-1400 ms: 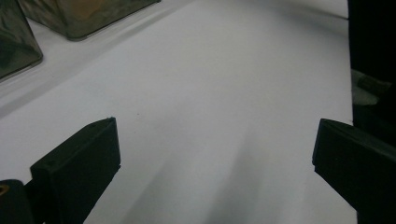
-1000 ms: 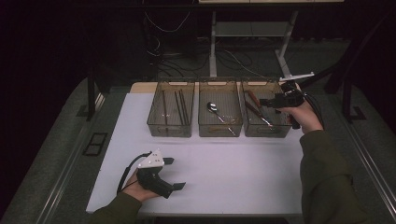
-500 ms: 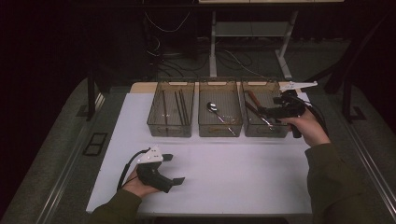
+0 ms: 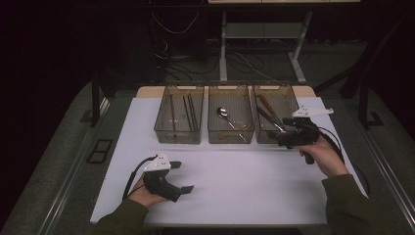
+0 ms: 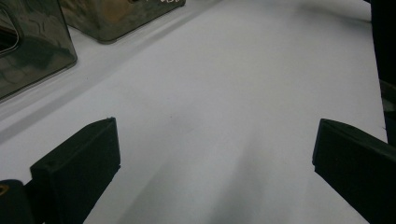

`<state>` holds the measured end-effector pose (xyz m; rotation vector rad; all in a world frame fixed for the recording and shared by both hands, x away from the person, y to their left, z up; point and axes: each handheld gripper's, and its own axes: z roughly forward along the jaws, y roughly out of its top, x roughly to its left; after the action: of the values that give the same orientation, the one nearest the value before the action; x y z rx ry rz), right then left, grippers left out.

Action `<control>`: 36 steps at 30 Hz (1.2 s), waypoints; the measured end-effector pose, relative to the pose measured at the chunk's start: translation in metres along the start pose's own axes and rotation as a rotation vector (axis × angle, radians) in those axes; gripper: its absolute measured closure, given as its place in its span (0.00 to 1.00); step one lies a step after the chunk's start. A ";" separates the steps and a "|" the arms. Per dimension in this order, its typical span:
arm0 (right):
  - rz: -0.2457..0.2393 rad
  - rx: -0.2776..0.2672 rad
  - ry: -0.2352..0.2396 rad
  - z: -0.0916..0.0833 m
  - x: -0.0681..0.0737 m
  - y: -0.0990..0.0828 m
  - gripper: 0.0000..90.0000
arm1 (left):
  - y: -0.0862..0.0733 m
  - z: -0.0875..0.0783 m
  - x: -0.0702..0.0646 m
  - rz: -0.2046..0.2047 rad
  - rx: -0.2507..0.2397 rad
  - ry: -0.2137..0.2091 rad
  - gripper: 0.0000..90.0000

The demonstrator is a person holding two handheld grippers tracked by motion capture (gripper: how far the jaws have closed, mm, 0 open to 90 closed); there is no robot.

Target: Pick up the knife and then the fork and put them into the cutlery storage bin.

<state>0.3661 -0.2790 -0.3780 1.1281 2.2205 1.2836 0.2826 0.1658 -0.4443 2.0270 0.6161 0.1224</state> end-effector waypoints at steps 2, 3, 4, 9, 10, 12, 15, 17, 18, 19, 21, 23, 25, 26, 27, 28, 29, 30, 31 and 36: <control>-0.004 -0.007 0.007 -0.002 0.004 -0.006 0.15 | 0.000 0.000 -0.001 0.001 0.001 -0.001 0.00; -0.005 -0.012 0.009 -0.002 0.006 -0.008 0.15 | 0.000 0.000 -0.001 0.001 0.001 0.000 0.00; -0.006 -0.015 0.014 -0.003 0.008 -0.011 0.15 | 0.000 0.000 -0.001 -0.001 0.002 0.000 0.00; -0.019 -0.019 0.024 -0.007 0.014 -0.024 0.15 | 0.000 0.000 -0.002 0.006 0.008 -0.001 0.00; -0.019 -0.020 0.026 -0.008 0.016 -0.027 0.15 | 0.000 0.000 -0.003 0.006 0.008 -0.002 0.00; -0.020 -0.019 0.030 -0.009 0.018 -0.033 0.15 | 0.000 0.000 -0.004 0.008 0.006 -0.003 0.00; -0.025 -0.023 0.037 -0.013 0.023 -0.041 0.15 | 0.001 0.000 -0.004 0.013 0.008 -0.005 0.00; -0.027 -0.038 0.039 -0.016 0.026 -0.046 0.15 | 0.001 -0.001 -0.005 0.010 0.005 -0.006 0.00; -0.026 -0.045 0.042 -0.018 0.027 -0.048 0.15 | 0.001 -0.001 -0.005 0.009 0.004 -0.007 0.00; -0.019 -0.051 0.046 -0.019 0.029 -0.050 0.16 | 0.001 -0.001 -0.005 0.010 0.004 -0.008 0.00; -0.020 -0.058 0.051 -0.021 0.031 -0.054 0.16 | 0.001 -0.001 -0.005 0.011 0.005 -0.009 0.00; -0.016 -0.061 0.056 -0.023 0.034 -0.059 0.15 | 0.001 -0.001 -0.006 0.013 0.002 -0.008 0.00; -0.017 -0.060 0.063 -0.024 0.037 -0.065 0.15 | 0.001 -0.002 -0.007 0.015 -0.002 -0.009 0.00; -0.020 -0.058 0.066 -0.025 0.038 -0.067 0.15 | 0.001 -0.002 -0.007 0.013 -0.004 -0.009 0.00; -0.021 -0.057 0.070 -0.026 0.040 -0.070 0.16 | 0.001 -0.002 -0.007 0.014 -0.006 -0.009 0.00; -0.023 -0.056 0.076 -0.026 0.042 -0.073 0.16 | 0.002 -0.002 -0.007 0.016 -0.006 -0.010 0.00; -0.025 -0.052 0.076 -0.027 0.043 -0.075 0.16 | 0.002 -0.003 -0.008 0.018 -0.003 -0.010 0.00; -0.026 -0.055 0.076 -0.027 0.044 -0.077 0.15 | 0.002 -0.002 -0.008 0.019 -0.005 -0.009 0.00; -0.024 -0.059 0.085 -0.028 0.045 -0.080 0.15 | 0.002 -0.002 -0.008 0.021 -0.005 -0.010 0.00; -0.035 -0.056 0.099 -0.031 0.049 -0.090 0.15 | 0.002 -0.003 -0.008 0.020 -0.007 -0.011 0.00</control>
<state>0.2739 -0.2840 -0.4327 1.0223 2.2489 1.4058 0.2754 0.1634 -0.4400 2.0267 0.5874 0.1250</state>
